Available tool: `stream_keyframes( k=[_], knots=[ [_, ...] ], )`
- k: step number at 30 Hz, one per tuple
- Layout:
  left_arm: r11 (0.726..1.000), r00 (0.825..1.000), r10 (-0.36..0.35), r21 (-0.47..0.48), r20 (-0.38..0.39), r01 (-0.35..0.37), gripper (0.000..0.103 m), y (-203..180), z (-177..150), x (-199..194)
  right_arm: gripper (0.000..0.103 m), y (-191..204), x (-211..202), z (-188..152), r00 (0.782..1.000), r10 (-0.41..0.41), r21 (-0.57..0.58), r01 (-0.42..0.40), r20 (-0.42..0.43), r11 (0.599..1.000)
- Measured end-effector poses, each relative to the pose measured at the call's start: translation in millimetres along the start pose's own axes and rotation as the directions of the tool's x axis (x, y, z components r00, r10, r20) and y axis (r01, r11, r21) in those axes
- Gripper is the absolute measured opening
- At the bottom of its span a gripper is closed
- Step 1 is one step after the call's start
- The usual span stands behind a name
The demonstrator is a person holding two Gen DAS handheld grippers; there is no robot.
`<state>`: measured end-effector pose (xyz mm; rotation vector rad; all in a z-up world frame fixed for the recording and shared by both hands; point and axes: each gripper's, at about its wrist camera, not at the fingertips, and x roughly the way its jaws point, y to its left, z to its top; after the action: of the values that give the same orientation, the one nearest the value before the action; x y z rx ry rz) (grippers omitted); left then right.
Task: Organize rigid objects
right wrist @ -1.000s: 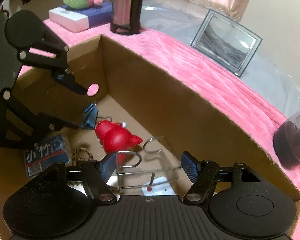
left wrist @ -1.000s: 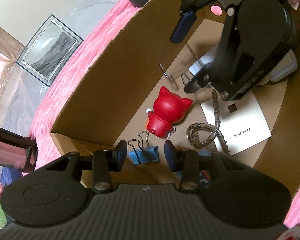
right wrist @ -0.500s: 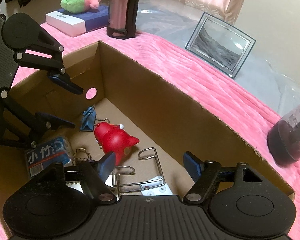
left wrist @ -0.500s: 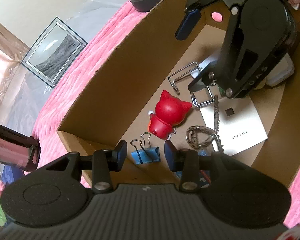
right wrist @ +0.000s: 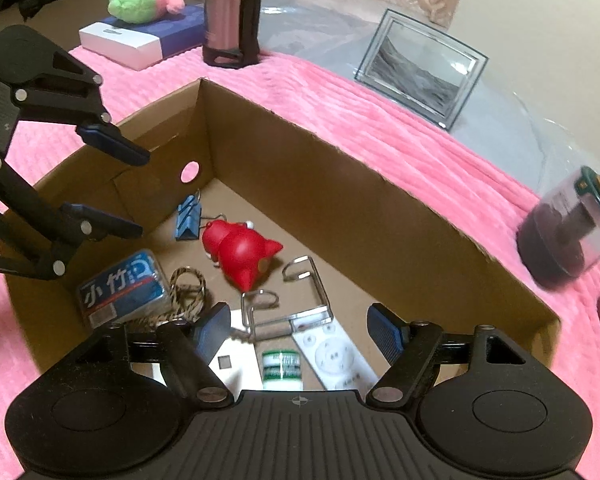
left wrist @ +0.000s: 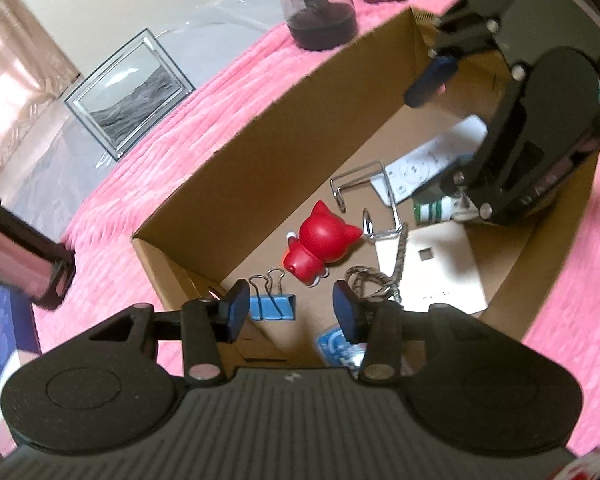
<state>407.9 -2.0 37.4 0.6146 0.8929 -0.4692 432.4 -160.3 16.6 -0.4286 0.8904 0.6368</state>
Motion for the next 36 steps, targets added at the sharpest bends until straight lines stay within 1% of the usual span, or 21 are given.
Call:
stream_keyframes(
  k=[2,4,8,10,12,15,17,19,25,28,30,36],
  knots=[
    [0.998,1.000,-0.006,-0.059,0.012,0.006,0.045,2,-1,-8,0.072,1,-9,-3,1.000,0.001,0.023,-0.001,0.001,1.000],
    [0.990,1.000,-0.006,-0.137,0.022,0.010,0.053,5,-3,-16,0.073,3,-18,-7,1.000,-0.005,0.044,0.005,0.002,0.999],
    [0.971,0.999,-0.008,-0.239,0.039,0.017,0.054,6,-5,-31,0.073,6,-35,-16,1.000,-0.002,0.096,0.002,0.005,0.995],
    [0.961,0.999,-0.001,-0.275,0.050,0.015,0.060,5,-6,-39,0.073,8,-42,-19,1.000,-0.005,0.113,0.005,0.004,0.994],
    [0.954,0.998,0.002,-0.299,0.059,0.016,0.064,4,-7,-47,0.073,10,-50,-23,1.000,-0.014,0.131,0.013,0.005,0.991],
    [0.941,0.997,0.022,-0.337,0.077,0.006,0.074,0,-9,-58,0.073,12,-64,-27,1.000,-0.020,0.170,0.017,0.015,0.985],
    [0.933,0.995,0.033,-0.360,0.090,0.002,0.078,-4,-11,-65,0.073,15,-72,-30,1.000,-0.024,0.186,0.020,0.020,0.982],
    [0.923,0.994,0.041,-0.384,0.102,0.001,0.083,-8,-12,-73,0.074,18,-80,-33,0.999,-0.030,0.196,0.025,0.024,0.980],
    [0.894,0.988,0.070,-0.448,0.140,0.000,0.091,-17,-18,-95,0.074,27,-101,-43,0.999,-0.037,0.235,0.028,0.036,0.971],
    [0.885,0.983,0.091,-0.465,0.158,-0.007,0.092,-26,-22,-106,0.074,29,-110,-48,0.998,-0.043,0.262,0.031,0.042,0.965],
    [0.874,0.980,0.103,-0.486,0.168,-0.009,0.095,-30,-26,-113,0.074,31,-117,-52,0.998,-0.047,0.280,0.032,0.047,0.959],
    [0.836,0.968,0.122,-0.548,0.221,0.020,0.096,-44,-42,-132,0.074,39,-139,-68,0.996,-0.060,0.339,0.032,0.072,0.940]
  ],
)
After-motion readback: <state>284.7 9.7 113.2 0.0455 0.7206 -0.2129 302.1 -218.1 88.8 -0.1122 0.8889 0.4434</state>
